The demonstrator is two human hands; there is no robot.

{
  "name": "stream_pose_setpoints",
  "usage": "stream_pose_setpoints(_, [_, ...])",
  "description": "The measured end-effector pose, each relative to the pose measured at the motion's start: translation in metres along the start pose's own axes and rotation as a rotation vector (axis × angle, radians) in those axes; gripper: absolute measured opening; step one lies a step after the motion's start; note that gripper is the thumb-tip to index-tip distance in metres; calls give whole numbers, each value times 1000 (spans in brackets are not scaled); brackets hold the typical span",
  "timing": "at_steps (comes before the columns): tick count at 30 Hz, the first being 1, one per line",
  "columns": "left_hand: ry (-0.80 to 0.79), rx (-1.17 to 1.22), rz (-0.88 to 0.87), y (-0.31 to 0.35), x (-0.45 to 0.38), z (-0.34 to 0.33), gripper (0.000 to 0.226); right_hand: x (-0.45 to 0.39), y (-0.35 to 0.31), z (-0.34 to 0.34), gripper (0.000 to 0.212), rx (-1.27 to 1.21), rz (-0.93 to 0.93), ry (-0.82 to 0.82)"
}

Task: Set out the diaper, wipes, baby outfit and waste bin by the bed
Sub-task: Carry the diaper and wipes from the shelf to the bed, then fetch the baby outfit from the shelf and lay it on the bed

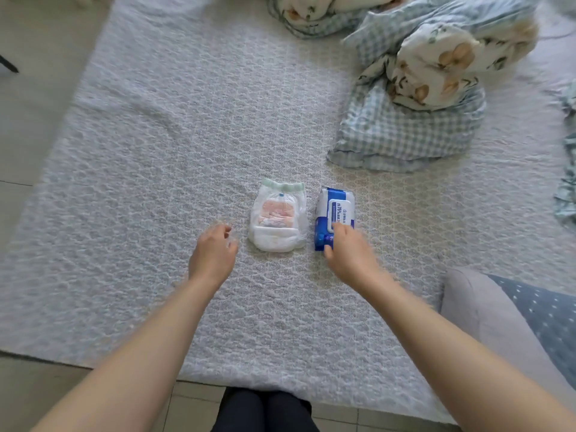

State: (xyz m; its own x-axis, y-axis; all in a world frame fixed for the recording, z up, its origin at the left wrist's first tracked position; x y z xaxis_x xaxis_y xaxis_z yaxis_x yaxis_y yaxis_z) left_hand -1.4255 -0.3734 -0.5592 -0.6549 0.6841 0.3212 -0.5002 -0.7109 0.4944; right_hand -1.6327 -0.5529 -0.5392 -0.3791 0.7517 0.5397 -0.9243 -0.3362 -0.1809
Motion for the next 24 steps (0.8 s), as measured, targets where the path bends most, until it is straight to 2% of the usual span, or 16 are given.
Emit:
stream_pose_setpoints(6, [83,-40,18,3,95,48,38,87,-33,19,32,12,194,40])
stream_pose_setpoints(11, [115,-34,88,-9,182,75,42,159,-68,17,52,103,428,95])
stream_pose_setpoints(16, [280,-24,95,-26,267,100,43,225,-105,-12,57,211,646,110])
stream_pose_setpoints(24, [432,-59,101,-76,359,120,37,321,-181,-67,56,302,898,-2])
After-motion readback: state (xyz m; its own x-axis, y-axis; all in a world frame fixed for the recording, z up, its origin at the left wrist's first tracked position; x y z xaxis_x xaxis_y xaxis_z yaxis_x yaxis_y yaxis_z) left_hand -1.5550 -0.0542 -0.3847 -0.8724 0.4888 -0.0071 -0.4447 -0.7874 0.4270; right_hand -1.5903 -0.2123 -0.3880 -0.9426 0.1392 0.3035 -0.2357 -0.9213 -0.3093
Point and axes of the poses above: each hand's wrist, its own x-axis away from the middle knuckle, its own z-axis out of the back of the hand, y = z × x, the point moved 8 cm from there along -x, towards the middle knuckle, and after that the axes turned 10 degrees about -z, right-handed, at the moved point
